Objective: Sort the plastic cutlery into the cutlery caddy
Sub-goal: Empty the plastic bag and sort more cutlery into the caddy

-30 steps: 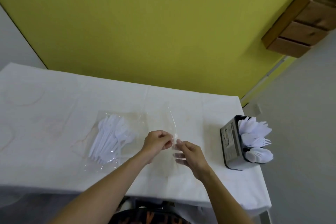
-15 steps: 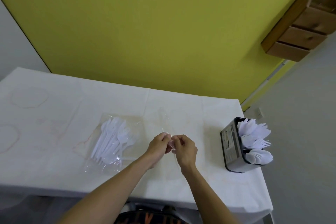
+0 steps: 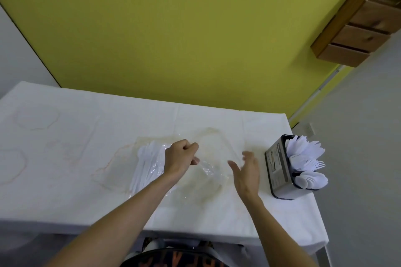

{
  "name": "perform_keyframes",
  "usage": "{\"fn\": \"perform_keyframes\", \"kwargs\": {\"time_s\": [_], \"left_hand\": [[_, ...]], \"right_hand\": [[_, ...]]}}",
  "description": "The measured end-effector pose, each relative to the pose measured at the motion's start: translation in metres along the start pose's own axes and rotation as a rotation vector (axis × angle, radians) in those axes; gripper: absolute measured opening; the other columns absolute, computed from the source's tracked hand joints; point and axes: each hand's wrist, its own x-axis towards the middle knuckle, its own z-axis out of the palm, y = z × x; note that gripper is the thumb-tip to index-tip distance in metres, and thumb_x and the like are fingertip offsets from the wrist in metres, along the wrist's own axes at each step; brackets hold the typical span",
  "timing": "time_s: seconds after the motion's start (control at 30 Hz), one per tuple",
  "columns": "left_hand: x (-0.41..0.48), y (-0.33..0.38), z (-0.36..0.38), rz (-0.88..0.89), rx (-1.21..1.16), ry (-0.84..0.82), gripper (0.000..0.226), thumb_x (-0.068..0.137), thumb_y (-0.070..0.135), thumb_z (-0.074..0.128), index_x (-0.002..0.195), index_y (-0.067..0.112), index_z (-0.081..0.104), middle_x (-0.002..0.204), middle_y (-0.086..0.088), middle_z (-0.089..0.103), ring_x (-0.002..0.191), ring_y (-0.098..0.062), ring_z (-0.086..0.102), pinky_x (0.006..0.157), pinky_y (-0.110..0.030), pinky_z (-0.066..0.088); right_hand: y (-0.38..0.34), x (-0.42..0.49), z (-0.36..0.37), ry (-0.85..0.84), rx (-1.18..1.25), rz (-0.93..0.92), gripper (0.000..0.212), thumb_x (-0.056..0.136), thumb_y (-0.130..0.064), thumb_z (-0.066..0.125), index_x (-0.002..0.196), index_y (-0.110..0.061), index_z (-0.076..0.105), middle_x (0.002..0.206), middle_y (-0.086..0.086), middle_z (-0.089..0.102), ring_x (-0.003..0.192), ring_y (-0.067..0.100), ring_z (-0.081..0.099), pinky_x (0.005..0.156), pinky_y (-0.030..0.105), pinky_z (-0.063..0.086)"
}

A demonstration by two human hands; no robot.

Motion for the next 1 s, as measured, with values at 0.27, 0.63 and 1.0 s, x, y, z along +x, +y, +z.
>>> {"fn": "perform_keyframes", "kwargs": {"time_s": [0.27, 0.63, 1.0], "left_hand": [[0.014, 0.022, 0.016, -0.099, -0.239, -0.013, 0.035, 0.087, 0.027, 0.054, 0.061, 0.004, 0.056, 0.05, -0.008, 0.063, 0.057, -0.027, 0.07, 0.079, -0.044, 0.059], [-0.015, -0.103, 0.021, -0.089, 0.681, -0.25, 0.056, 0.093, 0.064, 0.004, 0.14, 0.051, -0.024, 0.144, 0.016, -0.042, 0.136, -0.027, -0.04, 0.109, -0.06, -0.017], [0.005, -0.119, 0.004, 0.012, 0.811, 0.164, 0.048, 0.1, 0.038, 0.034, 0.142, 0.013, 0.036, 0.152, -0.016, 0.026, 0.138, -0.036, 0.021, 0.107, -0.053, 0.027]], "right_hand": [[-0.004, -0.054, -0.009, -0.295, -0.177, -0.513, 0.046, 0.088, -0.05, 0.062, 0.122, -0.033, 0.035, 0.112, -0.017, 0.059, 0.094, 0.005, 0.057, 0.07, 0.018, 0.047], [0.006, -0.038, -0.012, -0.079, 0.237, -0.073, 0.02, 0.1, -0.016, 0.052, 0.092, -0.016, 0.07, 0.094, -0.009, 0.072, 0.091, 0.0, 0.064, 0.082, 0.016, 0.047], [0.014, -0.005, -0.046, -0.479, 0.136, 0.17, 0.019, 0.095, -0.034, 0.053, 0.094, -0.015, 0.057, 0.074, 0.011, 0.073, 0.058, 0.025, 0.072, 0.074, 0.043, 0.058]]}}
